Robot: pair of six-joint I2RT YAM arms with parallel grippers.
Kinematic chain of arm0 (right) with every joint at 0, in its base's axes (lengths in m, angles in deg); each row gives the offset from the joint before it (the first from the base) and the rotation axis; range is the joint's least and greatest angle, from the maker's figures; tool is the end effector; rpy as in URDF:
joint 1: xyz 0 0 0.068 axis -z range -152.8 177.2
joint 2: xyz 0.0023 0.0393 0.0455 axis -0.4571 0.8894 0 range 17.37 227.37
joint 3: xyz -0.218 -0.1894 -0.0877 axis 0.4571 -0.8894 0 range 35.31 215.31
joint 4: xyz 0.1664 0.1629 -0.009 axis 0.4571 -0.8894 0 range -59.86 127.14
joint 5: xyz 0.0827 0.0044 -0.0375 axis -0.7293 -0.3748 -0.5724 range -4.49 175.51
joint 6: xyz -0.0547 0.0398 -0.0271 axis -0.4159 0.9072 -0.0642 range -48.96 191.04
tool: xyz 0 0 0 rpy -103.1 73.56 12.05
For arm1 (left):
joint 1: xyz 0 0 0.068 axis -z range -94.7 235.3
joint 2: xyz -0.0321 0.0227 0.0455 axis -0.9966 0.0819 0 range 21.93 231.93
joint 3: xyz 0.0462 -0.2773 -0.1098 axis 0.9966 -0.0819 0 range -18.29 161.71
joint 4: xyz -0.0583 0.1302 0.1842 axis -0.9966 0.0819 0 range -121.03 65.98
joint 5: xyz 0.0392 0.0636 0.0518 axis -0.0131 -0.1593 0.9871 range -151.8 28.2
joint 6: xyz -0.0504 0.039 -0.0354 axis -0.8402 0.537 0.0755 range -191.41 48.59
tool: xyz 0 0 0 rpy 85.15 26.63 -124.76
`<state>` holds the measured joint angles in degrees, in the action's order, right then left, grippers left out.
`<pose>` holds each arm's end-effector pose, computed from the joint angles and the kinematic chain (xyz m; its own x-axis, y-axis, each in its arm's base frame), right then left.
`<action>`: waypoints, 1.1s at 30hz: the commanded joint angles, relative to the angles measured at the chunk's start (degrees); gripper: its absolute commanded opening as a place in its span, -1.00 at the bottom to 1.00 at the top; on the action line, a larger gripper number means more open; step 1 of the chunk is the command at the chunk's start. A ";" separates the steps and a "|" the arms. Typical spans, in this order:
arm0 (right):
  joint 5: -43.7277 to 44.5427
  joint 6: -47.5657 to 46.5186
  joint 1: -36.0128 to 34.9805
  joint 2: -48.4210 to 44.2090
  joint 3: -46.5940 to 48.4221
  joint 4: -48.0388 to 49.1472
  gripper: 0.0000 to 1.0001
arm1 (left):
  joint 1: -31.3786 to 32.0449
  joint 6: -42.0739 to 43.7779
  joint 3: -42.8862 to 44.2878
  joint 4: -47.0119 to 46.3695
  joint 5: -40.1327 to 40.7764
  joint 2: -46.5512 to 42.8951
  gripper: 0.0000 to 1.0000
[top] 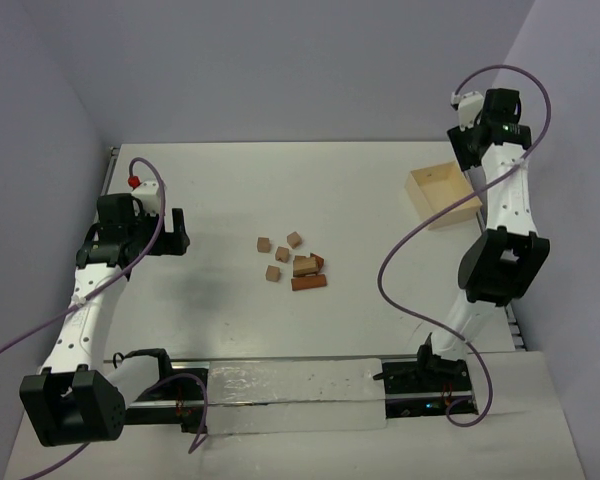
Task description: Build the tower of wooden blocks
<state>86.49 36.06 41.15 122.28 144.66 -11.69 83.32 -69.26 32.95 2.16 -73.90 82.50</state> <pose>0.3889 -0.0977 0.3797 -0.7013 -0.4163 -0.5787 -0.1820 0.8894 -0.4193 0.1954 -0.0059 0.3037 -0.6704 0.0135 -0.7419 0.1457 0.9828 -0.1138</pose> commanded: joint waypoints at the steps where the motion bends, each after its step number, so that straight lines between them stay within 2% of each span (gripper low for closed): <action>1: -0.67 -4.92 0.28 -4.09 -12.81 -2.55 0.10 | -0.13 -0.03 0.70 -2.12 -1.22 -1.68 0.98; 6: -3.46 -5.60 -0.55 -3.84 -18.75 -6.41 -0.05 | -0.05 -0.12 0.35 -2.33 -1.36 -1.69 0.98; 14: -3.80 -4.83 -3.52 -5.83 -25.47 -2.09 -0.04 | -0.13 -0.03 0.19 -2.50 -1.51 -1.39 0.99; 27: -4.09 4.89 -6.66 4.81 -14.68 -5.60 -0.04 | -0.13 -0.05 0.08 -2.62 -1.25 -0.69 0.99; 33: -8.24 11.14 -11.60 3.64 -13.10 -3.27 -0.07 | -0.13 -0.12 0.00 -2.63 -1.14 -0.41 0.98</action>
<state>81.24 41.87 33.39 127.80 128.48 -16.45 83.32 -69.25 32.93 1.79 -74.10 81.92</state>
